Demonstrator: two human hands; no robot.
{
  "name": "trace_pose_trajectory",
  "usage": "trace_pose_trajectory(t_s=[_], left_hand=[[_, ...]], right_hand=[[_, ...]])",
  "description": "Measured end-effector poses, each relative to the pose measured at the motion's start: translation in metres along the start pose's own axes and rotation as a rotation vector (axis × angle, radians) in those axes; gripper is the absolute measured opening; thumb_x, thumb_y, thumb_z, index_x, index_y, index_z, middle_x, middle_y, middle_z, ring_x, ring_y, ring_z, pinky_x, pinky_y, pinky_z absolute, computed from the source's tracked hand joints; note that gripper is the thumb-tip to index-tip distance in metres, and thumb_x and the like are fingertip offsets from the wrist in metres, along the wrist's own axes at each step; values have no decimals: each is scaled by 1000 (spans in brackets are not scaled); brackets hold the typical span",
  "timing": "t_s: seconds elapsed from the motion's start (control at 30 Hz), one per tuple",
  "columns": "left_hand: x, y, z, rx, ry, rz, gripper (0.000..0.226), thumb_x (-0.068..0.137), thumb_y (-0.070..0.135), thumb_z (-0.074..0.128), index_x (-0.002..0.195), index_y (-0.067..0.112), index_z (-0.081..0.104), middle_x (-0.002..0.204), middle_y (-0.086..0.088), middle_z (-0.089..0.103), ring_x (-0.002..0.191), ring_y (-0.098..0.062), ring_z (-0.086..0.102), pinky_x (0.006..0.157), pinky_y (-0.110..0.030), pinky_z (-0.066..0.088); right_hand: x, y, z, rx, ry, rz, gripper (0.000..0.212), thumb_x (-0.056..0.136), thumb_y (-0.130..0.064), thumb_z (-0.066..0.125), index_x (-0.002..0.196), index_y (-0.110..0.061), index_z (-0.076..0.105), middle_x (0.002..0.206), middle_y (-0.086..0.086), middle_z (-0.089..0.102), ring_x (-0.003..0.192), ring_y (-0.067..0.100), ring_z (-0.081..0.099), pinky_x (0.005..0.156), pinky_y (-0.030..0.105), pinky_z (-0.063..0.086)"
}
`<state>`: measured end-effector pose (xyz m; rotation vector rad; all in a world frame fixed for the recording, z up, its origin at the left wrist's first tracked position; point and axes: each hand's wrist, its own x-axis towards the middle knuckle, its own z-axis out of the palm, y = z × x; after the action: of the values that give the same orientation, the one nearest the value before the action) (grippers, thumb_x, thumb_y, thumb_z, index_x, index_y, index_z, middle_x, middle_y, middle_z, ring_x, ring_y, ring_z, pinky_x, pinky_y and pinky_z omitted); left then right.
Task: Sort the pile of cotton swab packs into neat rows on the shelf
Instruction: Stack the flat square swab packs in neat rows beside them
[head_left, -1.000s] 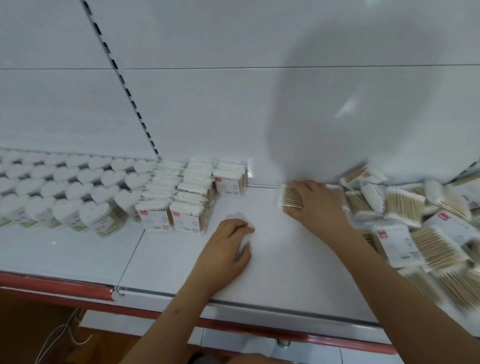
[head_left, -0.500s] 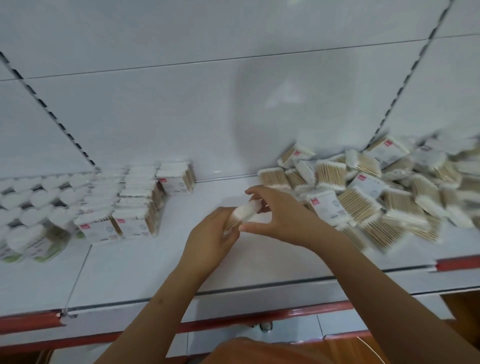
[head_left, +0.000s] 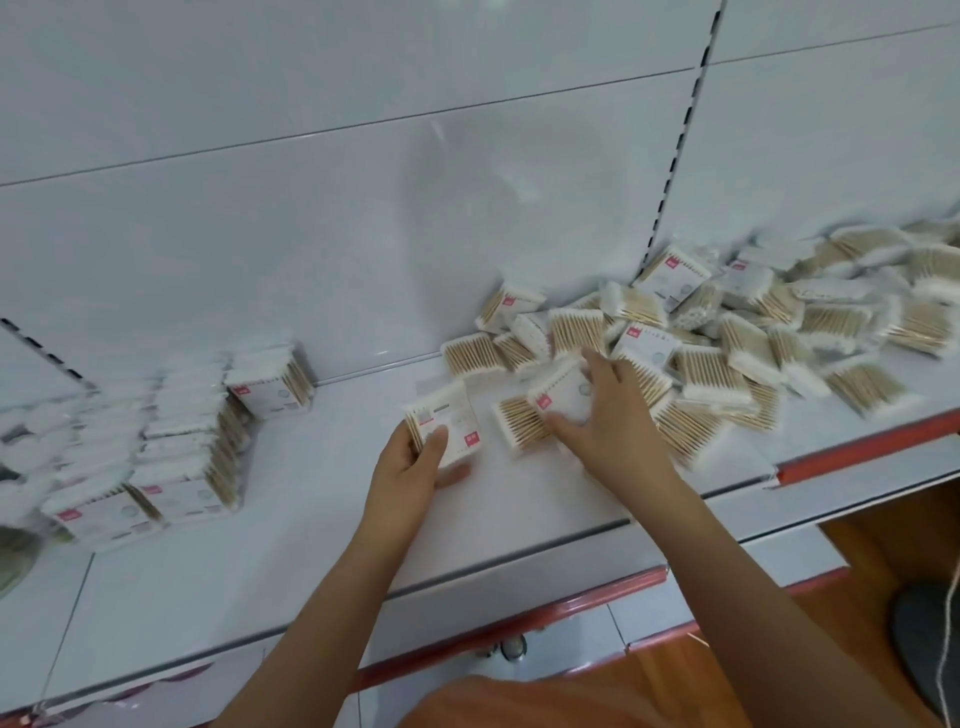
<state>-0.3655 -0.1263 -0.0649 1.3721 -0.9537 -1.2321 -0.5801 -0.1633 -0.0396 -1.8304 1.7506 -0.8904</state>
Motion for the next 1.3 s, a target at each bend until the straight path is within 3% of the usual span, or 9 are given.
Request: trace_pose_trajectory(t_s=[0.17,0.3,0.4,0.63,0.83,0.93,1.07,1.23,1.3], left_hand=[[-3,6,5,-104,-64,-58,30,103,8,51,130,20,57,120,4,72,107,-17,71,86,-33,59],[-5,9,-1,257,-51,23,40,92,5,64,126,24,56,118,5,70,99,-9,70,83,-26,59],[-6,18,-9,463,44,132,37,87,15,74,117,29,56,104,13,69,81,0,66,69,-10,51],[1,36,-19,260,131,154,15,91,22,73,105,23,72,100,6,74,92,-13,71,76,-27,59],[-3,38,-10,-95,72,2,23,102,27,54,113,14,70,106,-8,75,94,-24,74,74,-34,60],[-3,39,-6,-223,37,-92,34,103,38,48,117,13,68,109,-9,75,100,-24,73,85,-39,59],[-2,30,-10,-99,-22,-21,32,94,13,67,125,21,65,122,-4,70,112,-23,68,100,-45,54],[0,33,-29,-35,-54,48,49,89,5,72,130,27,59,122,-6,69,109,-21,69,95,-36,56],[-1,33,-41,50,-70,102,52,90,9,70,135,29,54,120,1,69,109,-13,68,92,-26,56]], right_hand=[[0,-22,3,345,-26,55,58,90,-32,71,141,-22,47,128,-4,51,103,4,55,81,11,42],[-4,-29,11,690,-156,100,37,93,-16,66,127,-27,56,117,-8,66,92,-5,66,70,12,51],[-2,-27,7,760,-172,58,38,90,-12,70,124,-23,59,110,-7,71,97,6,69,71,18,54],[0,-27,5,739,-361,-80,40,87,-13,74,122,-28,63,111,-2,71,106,15,67,88,37,58],[-8,-38,32,618,-265,-144,21,90,-15,70,105,-28,64,99,-16,69,94,-4,62,79,13,50],[-10,-38,47,697,-200,-78,18,92,-19,69,108,-20,63,103,-8,67,92,1,63,74,16,51],[-7,-37,58,686,-174,-24,21,92,-25,69,110,-24,59,111,-3,64,102,12,62,78,22,54],[10,-33,51,468,-497,-17,58,78,-57,72,127,-33,51,106,-14,68,98,5,66,89,30,54],[17,-37,51,314,-551,-90,48,77,-58,72,116,-32,60,94,-19,66,88,0,63,87,28,54]])
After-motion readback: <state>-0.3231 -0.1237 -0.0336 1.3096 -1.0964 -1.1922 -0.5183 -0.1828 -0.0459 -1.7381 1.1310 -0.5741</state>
